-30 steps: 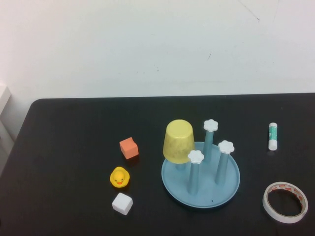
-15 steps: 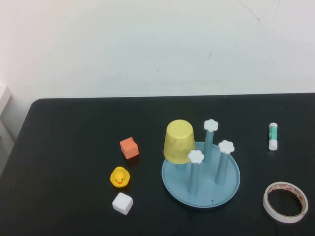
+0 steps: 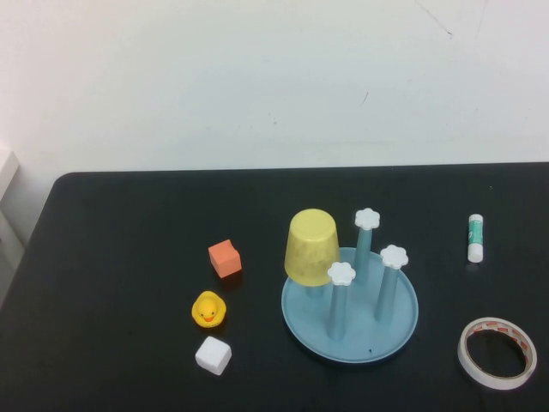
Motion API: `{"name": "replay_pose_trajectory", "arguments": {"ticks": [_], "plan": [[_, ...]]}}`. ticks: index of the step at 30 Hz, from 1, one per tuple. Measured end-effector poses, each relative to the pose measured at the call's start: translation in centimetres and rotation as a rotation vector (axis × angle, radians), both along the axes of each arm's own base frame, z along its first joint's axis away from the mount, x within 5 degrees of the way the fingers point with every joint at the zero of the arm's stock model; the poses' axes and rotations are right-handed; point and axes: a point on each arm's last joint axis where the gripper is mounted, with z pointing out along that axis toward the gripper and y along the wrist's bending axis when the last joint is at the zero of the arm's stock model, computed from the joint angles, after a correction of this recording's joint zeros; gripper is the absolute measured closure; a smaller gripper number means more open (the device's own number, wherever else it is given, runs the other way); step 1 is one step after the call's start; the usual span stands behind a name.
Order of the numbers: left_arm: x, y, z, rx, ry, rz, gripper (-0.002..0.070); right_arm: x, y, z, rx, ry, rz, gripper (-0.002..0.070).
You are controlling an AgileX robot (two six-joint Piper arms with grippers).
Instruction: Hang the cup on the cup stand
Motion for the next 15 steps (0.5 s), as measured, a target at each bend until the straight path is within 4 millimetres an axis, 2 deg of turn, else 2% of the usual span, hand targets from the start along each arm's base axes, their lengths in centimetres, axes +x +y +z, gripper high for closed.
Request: {"name": "replay_pose_trajectory", "arguments": {"ticks": [15], "plan": [[0.0, -0.02, 0.0, 0.003, -0.001, -0.003, 0.0675, 0.0, 0.0, 0.0, 0.0, 0.0, 0.0, 0.0678]]}}
